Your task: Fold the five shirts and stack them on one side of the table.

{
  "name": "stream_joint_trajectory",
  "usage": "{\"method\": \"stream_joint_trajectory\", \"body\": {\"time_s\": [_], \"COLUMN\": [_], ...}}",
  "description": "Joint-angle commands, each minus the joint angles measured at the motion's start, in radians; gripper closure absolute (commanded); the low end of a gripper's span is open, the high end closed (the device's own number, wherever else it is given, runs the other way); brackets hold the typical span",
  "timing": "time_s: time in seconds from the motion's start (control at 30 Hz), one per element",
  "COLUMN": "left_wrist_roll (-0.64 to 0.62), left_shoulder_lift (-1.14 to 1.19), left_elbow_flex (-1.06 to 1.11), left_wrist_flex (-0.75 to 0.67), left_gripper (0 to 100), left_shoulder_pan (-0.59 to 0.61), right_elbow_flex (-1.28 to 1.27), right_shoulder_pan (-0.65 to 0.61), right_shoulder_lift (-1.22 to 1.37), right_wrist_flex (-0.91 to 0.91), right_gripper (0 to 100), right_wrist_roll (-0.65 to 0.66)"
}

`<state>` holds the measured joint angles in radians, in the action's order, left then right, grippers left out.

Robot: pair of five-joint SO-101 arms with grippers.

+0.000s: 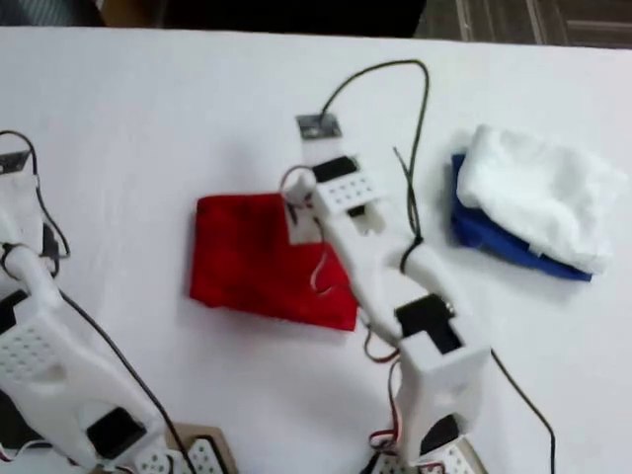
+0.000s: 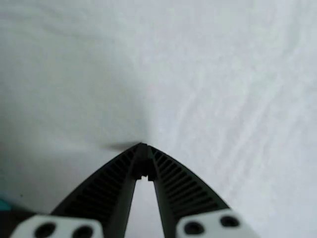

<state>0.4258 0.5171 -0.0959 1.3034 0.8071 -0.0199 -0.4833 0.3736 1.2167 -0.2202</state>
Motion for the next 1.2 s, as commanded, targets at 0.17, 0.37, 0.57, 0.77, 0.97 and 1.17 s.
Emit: {"method": "stream_joint_trajectory", "body": {"time_s": [0.17, 0.37, 0.57, 0.77, 0.97, 1.17], "left_wrist_roll": [-0.006, -0.006, -0.006, -0.008, -0.008, -0.008], "left_shoulder_lift": [-0.037, -0.04, -0.044, -0.046, -0.046, -0.046], "left_elbow_flex": [-0.041, -0.041, -0.041, -0.041, -0.041, -0.042], "left_wrist_flex": [-0.015, -0.015, -0.012, -0.008, -0.008, -0.012], "left_gripper": [97, 97, 97, 97, 97, 97], "left_shoulder_pan": [-0.008, -0.008, -0.003, -0.002, -0.002, 0.009], "right_elbow_flex": [0.037, 0.097, 0.285, 0.514, 0.709, 0.758], "right_shoulder_pan": [-0.004, -0.012, -0.012, -0.002, -0.004, -0.001], "right_shoulder_lift": [0.059, 0.16, 0.314, 0.483, 0.587, 0.605], "right_wrist_flex": [0.053, 0.058, 0.177, 0.343, 0.426, 0.452], "right_gripper": [62.8, 64.3, 68.6, 74.2, 90.2, 97.5], "right_wrist_roll": [0.0, 0.002, 0.187, 0.29, 0.325, 0.362]}}
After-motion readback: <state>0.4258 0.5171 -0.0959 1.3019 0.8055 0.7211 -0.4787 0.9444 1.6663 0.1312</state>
